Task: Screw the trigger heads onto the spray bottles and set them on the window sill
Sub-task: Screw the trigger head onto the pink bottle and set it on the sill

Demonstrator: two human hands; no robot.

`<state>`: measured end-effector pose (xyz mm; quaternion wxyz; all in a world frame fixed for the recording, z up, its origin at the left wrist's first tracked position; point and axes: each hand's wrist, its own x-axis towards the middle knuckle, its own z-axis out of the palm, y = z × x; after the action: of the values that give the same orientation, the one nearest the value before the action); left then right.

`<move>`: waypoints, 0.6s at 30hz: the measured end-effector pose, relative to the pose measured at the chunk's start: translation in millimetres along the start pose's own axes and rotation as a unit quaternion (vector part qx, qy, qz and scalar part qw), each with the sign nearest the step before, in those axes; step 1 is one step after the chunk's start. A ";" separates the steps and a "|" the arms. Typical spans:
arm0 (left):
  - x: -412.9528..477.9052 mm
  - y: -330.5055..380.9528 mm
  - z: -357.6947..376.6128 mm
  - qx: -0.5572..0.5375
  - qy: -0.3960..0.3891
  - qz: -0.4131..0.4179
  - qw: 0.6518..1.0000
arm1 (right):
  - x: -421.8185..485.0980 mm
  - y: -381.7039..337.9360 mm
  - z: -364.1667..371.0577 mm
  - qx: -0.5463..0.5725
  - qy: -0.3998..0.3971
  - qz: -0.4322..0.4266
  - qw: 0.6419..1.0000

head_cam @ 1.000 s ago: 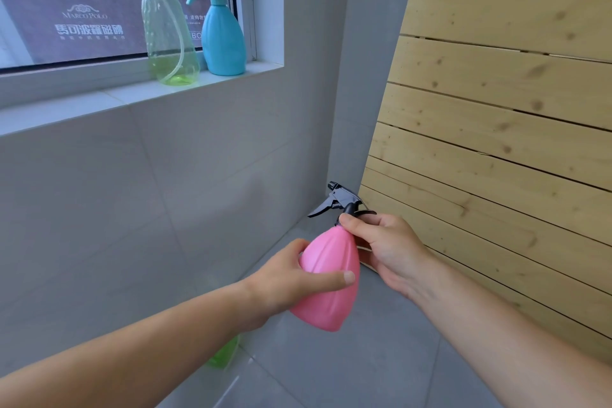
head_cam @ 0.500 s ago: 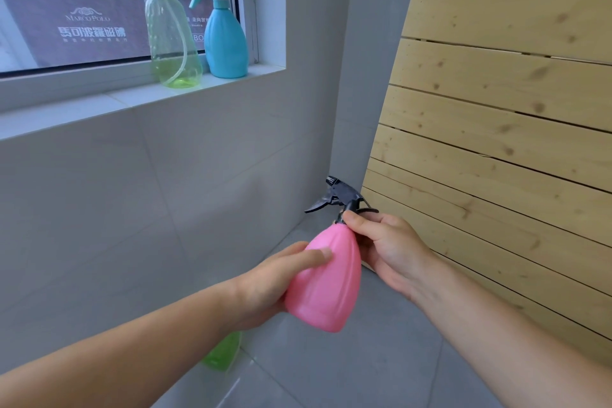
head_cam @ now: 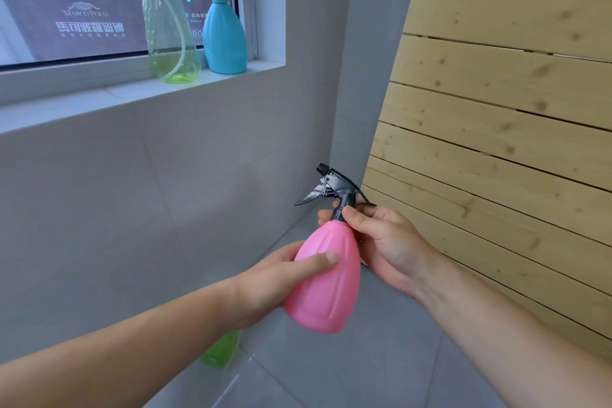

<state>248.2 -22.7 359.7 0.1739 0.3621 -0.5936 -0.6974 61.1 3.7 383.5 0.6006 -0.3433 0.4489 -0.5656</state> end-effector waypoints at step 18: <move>4.8 10.7 2.7 0.083 0.120 0.028 0.989 | 3.5 0.1 15.5 -0.026 0.080 -0.066 0.994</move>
<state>241.0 -26.5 368.5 0.2325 0.4394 -0.6340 -0.5924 75.4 -1.3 388.5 0.5148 -0.3418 0.4864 -0.6176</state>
